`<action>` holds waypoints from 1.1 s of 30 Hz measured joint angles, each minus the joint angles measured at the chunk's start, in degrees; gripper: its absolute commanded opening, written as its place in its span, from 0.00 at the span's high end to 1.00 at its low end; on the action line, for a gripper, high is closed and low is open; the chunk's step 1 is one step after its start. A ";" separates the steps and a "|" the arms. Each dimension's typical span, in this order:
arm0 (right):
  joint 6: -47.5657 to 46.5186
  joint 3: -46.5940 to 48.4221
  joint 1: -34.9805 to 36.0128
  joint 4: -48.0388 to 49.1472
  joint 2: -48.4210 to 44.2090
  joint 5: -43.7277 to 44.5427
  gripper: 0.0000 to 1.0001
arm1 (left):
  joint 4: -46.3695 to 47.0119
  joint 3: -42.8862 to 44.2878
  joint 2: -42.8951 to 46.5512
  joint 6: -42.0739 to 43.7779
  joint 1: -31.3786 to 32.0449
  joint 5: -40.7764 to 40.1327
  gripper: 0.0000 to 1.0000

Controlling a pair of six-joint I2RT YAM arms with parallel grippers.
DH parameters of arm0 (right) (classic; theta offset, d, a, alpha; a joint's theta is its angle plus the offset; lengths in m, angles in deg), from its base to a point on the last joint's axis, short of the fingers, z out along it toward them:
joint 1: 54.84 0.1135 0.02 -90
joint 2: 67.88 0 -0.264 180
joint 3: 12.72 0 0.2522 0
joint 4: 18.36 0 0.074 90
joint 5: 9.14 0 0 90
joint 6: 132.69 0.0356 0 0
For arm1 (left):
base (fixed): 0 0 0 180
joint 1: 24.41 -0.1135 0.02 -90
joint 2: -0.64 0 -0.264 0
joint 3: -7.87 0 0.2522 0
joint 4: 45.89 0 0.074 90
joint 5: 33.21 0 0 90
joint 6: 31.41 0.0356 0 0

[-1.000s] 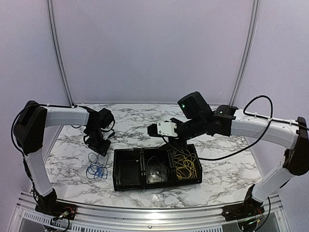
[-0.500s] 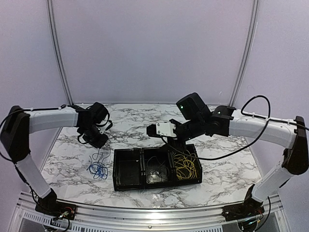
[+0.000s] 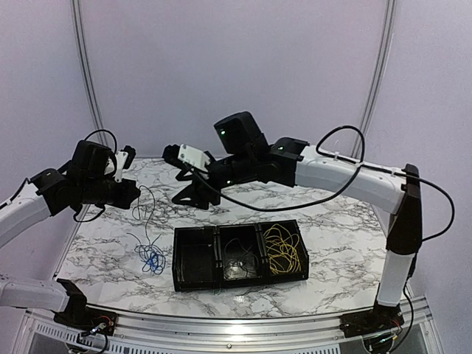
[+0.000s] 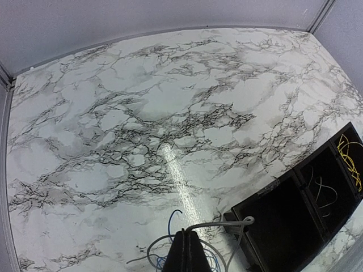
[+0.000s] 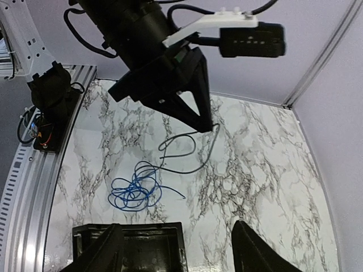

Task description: Untangle the cables

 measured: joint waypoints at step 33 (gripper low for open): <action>17.99 22.29 4.96 9.77 24.94 0.48 1.00 | 2.01 -10.64 15.91 -10.75 0.37 -0.17 0.58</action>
